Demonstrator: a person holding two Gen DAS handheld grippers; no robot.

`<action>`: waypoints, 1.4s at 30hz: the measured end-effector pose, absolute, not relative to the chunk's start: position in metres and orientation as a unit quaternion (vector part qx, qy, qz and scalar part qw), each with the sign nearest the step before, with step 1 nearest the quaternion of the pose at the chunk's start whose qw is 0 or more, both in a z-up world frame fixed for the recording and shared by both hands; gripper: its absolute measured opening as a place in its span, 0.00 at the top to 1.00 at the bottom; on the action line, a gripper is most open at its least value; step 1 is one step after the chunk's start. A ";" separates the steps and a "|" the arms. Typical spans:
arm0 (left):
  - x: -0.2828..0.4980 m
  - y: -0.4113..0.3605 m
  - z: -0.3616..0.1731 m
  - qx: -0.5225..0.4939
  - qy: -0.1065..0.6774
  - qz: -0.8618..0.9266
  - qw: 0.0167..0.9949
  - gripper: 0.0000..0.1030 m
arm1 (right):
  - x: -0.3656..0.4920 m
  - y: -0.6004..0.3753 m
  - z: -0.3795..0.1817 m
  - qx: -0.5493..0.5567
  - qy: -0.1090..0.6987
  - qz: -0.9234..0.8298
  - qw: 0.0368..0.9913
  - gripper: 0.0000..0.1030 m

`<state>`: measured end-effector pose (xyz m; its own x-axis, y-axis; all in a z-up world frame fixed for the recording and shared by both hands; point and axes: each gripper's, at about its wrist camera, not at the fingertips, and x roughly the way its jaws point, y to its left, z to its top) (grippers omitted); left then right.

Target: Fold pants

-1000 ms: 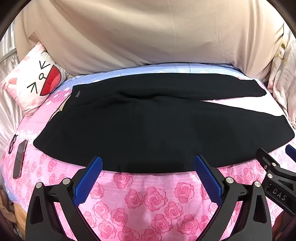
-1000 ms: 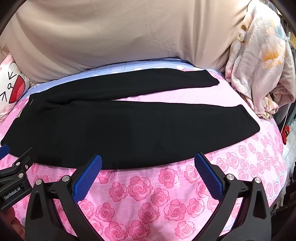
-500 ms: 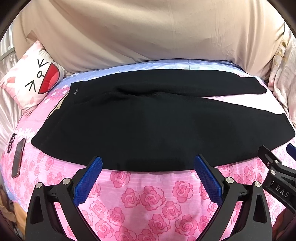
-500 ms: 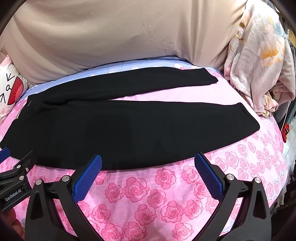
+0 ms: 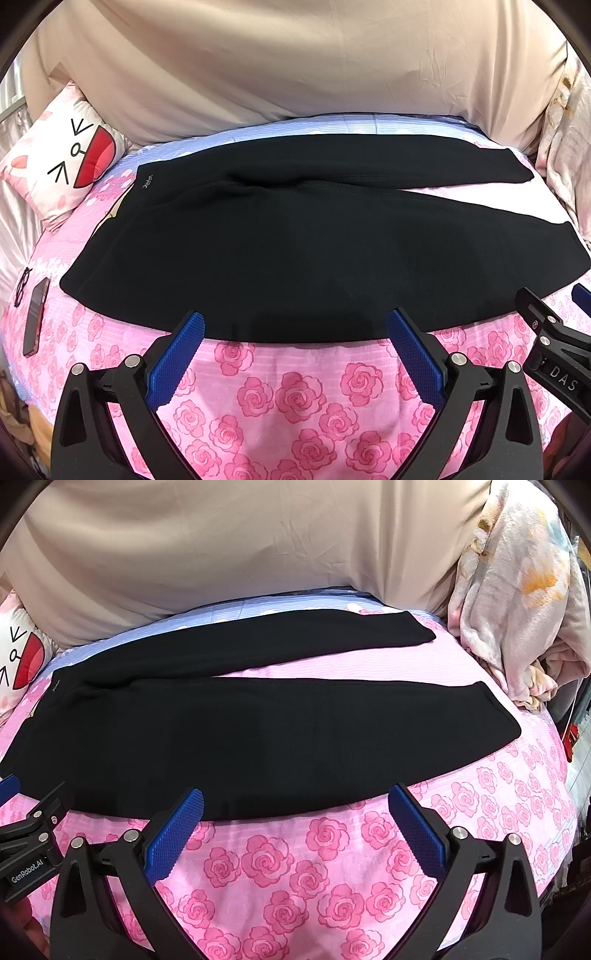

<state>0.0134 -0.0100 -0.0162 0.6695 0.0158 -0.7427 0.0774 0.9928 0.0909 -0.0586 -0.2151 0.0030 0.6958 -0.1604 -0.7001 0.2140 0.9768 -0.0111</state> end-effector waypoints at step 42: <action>0.015 -0.012 -0.014 0.060 0.409 -0.021 0.911 0.05 | -0.056 -0.209 0.009 0.028 0.374 -0.108 0.921 0.05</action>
